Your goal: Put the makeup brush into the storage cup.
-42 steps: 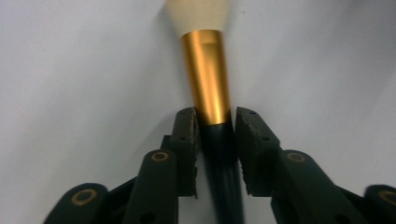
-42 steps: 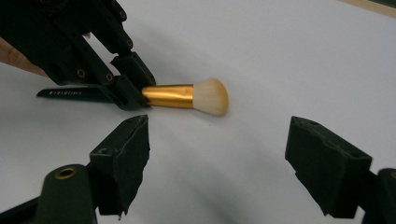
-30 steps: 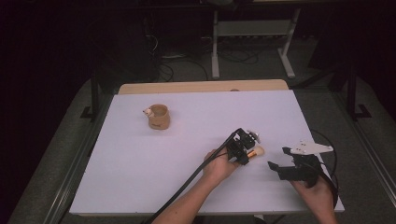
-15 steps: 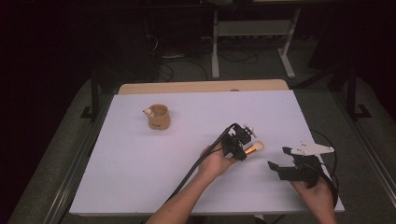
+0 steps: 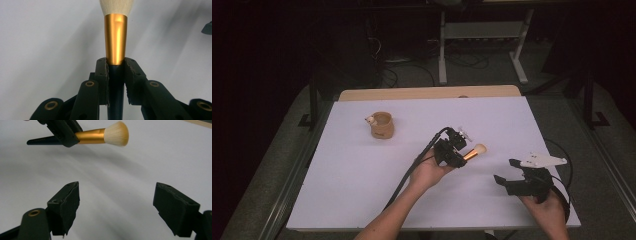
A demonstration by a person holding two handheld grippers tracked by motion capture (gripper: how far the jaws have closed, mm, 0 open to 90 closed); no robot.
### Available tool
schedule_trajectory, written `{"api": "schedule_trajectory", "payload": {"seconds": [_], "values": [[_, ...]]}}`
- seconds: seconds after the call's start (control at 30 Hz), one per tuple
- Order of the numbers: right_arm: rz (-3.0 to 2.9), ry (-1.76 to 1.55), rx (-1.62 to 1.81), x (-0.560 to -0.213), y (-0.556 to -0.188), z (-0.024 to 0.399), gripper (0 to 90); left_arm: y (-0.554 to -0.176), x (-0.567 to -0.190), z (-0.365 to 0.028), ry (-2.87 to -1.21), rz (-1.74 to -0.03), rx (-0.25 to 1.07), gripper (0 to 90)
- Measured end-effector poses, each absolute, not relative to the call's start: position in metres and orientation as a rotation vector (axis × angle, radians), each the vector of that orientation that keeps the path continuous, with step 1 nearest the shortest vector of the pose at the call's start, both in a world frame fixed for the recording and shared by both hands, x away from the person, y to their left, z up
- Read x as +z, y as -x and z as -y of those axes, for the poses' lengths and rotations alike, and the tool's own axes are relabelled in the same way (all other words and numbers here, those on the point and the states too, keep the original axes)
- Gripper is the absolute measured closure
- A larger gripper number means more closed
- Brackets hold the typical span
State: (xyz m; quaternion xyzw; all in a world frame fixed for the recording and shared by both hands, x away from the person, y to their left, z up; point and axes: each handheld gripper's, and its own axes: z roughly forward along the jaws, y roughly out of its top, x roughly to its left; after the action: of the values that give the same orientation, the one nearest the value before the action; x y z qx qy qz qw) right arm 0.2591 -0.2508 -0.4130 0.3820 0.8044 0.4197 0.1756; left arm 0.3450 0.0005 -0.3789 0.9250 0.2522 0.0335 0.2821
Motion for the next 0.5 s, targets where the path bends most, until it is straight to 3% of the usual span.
{"api": "schedule_trajectory", "payload": {"seconds": [0.5], "values": [[-2.322,-1.046,1.276,-0.407,-0.265,0.231,17.5,-0.333,-0.364,-0.057,-2.372,-0.682,0.093,74.3]]}}
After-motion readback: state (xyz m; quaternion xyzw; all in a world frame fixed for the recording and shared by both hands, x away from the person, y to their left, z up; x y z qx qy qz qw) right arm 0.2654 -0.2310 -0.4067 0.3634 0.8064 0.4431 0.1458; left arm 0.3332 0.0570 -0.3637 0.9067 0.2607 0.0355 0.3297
